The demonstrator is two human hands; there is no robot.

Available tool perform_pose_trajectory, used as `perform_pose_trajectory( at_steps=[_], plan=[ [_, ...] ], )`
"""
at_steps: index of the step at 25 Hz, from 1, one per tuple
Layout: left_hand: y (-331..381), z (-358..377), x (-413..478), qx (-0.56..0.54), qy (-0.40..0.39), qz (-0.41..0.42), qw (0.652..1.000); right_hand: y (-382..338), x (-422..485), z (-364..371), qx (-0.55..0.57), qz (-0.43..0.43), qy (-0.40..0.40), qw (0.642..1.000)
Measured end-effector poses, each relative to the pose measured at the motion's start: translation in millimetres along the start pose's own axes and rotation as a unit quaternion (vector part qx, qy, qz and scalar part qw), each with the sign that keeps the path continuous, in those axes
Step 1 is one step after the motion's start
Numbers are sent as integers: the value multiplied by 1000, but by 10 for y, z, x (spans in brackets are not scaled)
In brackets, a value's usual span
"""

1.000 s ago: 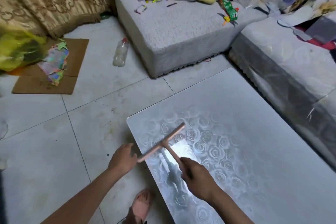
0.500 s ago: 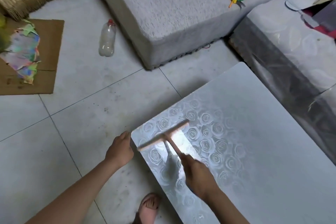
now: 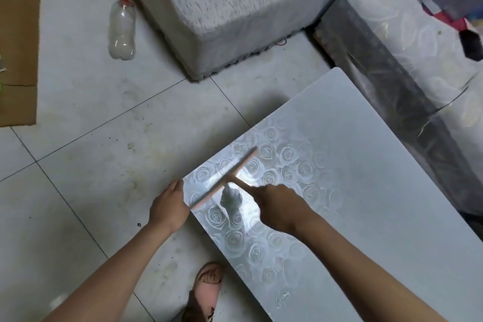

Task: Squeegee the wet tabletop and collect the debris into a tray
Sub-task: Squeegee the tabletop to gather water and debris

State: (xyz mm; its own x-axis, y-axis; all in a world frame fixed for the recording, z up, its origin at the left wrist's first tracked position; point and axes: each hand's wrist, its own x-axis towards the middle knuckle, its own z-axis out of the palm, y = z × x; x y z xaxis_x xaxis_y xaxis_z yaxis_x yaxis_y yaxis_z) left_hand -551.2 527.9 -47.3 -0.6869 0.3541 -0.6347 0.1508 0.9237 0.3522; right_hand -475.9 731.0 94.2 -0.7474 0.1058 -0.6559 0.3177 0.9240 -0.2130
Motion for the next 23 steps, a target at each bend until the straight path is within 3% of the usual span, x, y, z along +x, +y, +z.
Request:
perform_pose_trajectory(
  at_steps=[5,11,18,23],
  plan=[
    [60,-91,-10,60,-38,7,997,451,-623,68,-38,55,-106,992],
    [195,-155,11,149,-71,-4,986,-56,23,-121,5,5,-29,1000],
    [342,-89,-73,216,-33,28,975,682,-982,225,13,104,-100,989],
    [466,86,-234,144,60,133,979,94,-486,217,70,34,-26,997]
  ],
)
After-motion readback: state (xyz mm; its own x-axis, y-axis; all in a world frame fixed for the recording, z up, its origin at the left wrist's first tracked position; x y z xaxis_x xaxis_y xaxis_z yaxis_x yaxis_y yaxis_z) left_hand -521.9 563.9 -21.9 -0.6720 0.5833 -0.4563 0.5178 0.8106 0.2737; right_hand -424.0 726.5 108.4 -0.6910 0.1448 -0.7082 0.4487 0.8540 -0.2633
